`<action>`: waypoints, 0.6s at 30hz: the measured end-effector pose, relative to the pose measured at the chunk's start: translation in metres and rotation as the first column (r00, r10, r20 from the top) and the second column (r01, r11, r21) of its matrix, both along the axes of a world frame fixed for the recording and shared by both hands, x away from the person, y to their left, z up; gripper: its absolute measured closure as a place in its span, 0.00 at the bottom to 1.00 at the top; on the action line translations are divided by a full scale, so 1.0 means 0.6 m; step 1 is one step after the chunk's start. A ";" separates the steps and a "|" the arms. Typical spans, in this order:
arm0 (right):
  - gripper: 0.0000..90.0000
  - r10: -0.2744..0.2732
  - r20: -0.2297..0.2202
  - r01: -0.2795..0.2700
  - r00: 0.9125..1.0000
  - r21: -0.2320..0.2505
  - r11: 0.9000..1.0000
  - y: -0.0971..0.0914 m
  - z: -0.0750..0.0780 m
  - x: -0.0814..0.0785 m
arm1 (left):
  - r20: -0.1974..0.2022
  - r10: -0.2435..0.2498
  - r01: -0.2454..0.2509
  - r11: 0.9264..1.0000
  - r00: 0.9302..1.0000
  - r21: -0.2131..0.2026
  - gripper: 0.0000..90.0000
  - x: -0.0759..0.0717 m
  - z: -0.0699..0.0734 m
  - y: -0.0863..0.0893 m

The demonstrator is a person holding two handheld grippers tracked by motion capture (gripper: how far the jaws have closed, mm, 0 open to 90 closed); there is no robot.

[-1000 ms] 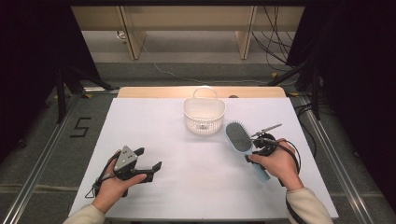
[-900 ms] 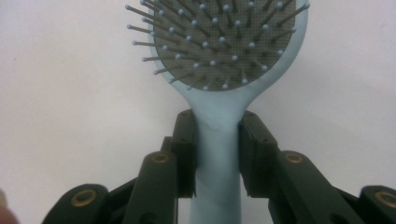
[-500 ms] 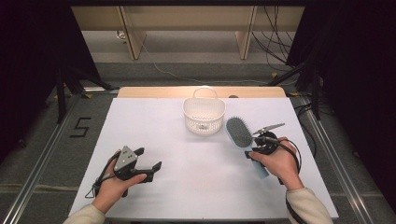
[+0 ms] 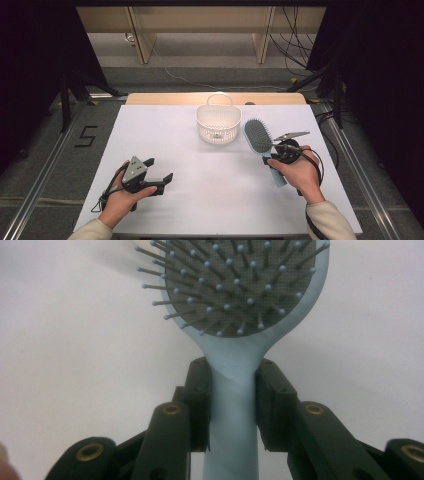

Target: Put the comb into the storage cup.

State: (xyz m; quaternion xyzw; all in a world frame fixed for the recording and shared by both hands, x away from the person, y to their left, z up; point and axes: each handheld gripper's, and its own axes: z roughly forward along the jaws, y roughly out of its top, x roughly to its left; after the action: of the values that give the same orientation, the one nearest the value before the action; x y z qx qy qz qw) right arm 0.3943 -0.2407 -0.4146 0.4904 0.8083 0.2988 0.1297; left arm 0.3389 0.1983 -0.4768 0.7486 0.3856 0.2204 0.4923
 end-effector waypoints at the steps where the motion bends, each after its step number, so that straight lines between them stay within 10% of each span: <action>1: 0.79 -0.003 0.004 0.003 1.000 0.000 1.000 0.000 0.000 0.000 | 0.000 -0.001 0.001 1.000 1.000 0.000 0.15 0.000 0.000 0.000; 18: 0.79 -0.043 0.060 0.040 0.997 0.049 0.998 -0.006 0.007 0.001 | 0.000 0.001 -0.001 1.000 1.000 0.000 0.15 0.000 0.000 0.000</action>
State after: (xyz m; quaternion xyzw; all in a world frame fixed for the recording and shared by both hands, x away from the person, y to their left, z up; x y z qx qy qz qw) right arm 0.3950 -0.2441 -0.4104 0.5006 0.7863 0.3301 0.1487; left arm 0.3389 0.1983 -0.4767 0.7484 0.3862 0.2208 0.4920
